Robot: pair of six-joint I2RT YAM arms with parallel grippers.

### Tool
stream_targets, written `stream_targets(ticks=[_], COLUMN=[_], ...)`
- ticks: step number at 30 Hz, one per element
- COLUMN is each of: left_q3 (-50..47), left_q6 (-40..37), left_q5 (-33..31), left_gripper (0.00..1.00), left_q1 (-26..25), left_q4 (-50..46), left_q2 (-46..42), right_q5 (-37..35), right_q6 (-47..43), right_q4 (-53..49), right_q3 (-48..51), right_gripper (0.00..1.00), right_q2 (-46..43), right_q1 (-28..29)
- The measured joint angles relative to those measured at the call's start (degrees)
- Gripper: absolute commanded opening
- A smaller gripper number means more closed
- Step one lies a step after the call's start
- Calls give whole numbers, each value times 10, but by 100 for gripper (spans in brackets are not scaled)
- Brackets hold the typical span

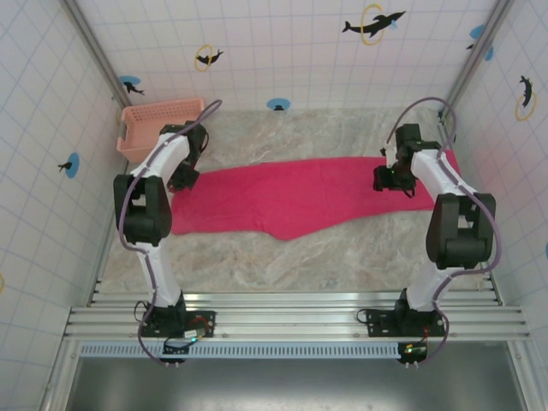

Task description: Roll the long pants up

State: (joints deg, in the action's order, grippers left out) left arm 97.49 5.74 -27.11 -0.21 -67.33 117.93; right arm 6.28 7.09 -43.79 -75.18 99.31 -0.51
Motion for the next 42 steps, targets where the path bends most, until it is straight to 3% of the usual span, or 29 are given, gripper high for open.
stream_targets(ticks=[6, 11, 15, 18, 23, 30, 32, 34, 37, 42], left_q3=[20, -19, -70, -78, -106, -95, -93, -97, -119, -134], left_q6=[-11, -9, 38, 91, 144, 158, 157, 158, 168, 156], left_q5=[0, 31, 142, 254, 309, 289, 287, 298, 318, 294], left_gripper=[98, 97, 98, 97, 98, 97, 88, 97, 98, 98], left_q1=[33, -4, -112, -150, -131, -117, -110, -92, -50, -6], left_q4=[7, 38, 92, 145, 188, 185, 183, 185, 201, 185], left_q2=[46, -35, -116, -86, -2, 10, 17, 21, 3, -7], right_q5=[-22, -16, -21, -22, -21, -24, -28, -35, -35, -26], right_q6=[26, 59, 75, 92, 116, 132, 135, 139, 149, 179], right_q4=[9, 22, 24, 29, 36, 47, 47, 45, 46, 61], right_q3=[39, 101, 120, 133, 146, 153, 152, 152, 153, 188], right_gripper=[69, 70, 70, 69, 69, 69, 69, 69, 69, 69], right_q2=[-65, -138, -165, -173, -188, -208, -208, -208, -208, -208], right_q1=[-24, -90, -112, -114, -116, -117, -117, -118, -124, -146])
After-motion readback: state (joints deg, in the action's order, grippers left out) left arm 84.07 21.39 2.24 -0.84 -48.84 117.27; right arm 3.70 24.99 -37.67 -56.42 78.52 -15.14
